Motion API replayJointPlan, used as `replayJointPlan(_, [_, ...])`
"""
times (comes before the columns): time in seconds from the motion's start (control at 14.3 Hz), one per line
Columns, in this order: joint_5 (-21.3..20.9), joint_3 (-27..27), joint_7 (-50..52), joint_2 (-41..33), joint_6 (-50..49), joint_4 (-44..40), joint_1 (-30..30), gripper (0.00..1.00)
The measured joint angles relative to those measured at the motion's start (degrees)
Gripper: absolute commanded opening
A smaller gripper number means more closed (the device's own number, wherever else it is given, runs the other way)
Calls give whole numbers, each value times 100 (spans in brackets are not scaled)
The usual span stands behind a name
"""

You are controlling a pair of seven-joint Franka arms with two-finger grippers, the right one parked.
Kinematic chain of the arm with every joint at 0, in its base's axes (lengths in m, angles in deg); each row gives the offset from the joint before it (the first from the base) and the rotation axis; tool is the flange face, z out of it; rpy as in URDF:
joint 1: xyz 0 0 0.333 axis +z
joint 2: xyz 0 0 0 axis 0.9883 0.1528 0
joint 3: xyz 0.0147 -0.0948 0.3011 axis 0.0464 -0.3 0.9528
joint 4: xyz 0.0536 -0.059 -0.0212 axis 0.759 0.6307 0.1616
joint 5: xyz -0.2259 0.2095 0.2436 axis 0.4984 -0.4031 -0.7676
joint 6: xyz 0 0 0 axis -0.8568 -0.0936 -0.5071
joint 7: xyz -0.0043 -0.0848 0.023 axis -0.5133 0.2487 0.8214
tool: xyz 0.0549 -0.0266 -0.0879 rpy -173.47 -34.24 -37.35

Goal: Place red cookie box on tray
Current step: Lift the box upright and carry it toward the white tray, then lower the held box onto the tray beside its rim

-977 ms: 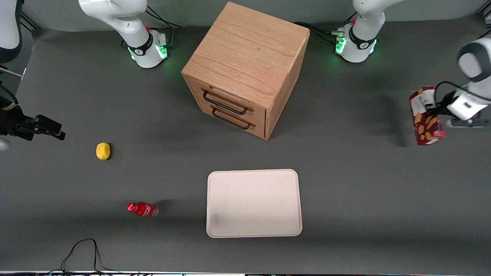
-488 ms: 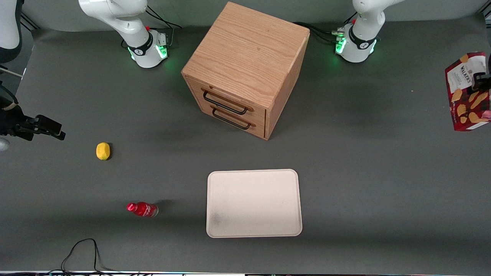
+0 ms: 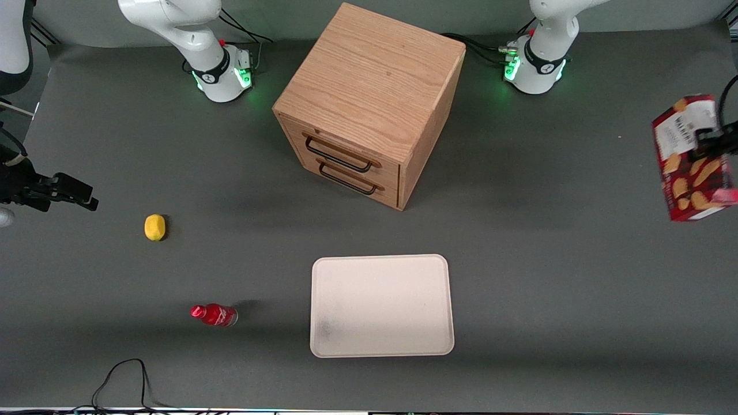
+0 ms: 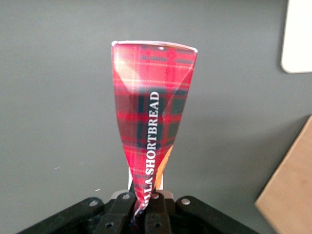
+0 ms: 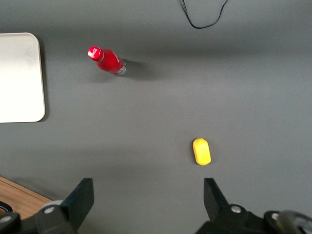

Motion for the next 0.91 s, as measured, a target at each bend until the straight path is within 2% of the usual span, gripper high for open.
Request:
replayJointPlan(0.21, [14,-294,1274,962,197,-705,-737,0])
replayJointPlan(0.42, [2,-301,2352,2283,419,-2042,-1562,0])
replayJointPlan(0.56, [-105,-272,2665,3050,800,-2770,-1945,0])
replayJointPlan(0.77, [-469,-51,2941,3790,1680,-3177,-2509,0])
replayJointPlan(0.91, [-537,239,3221,4130,2091,-3267,-2974,0])
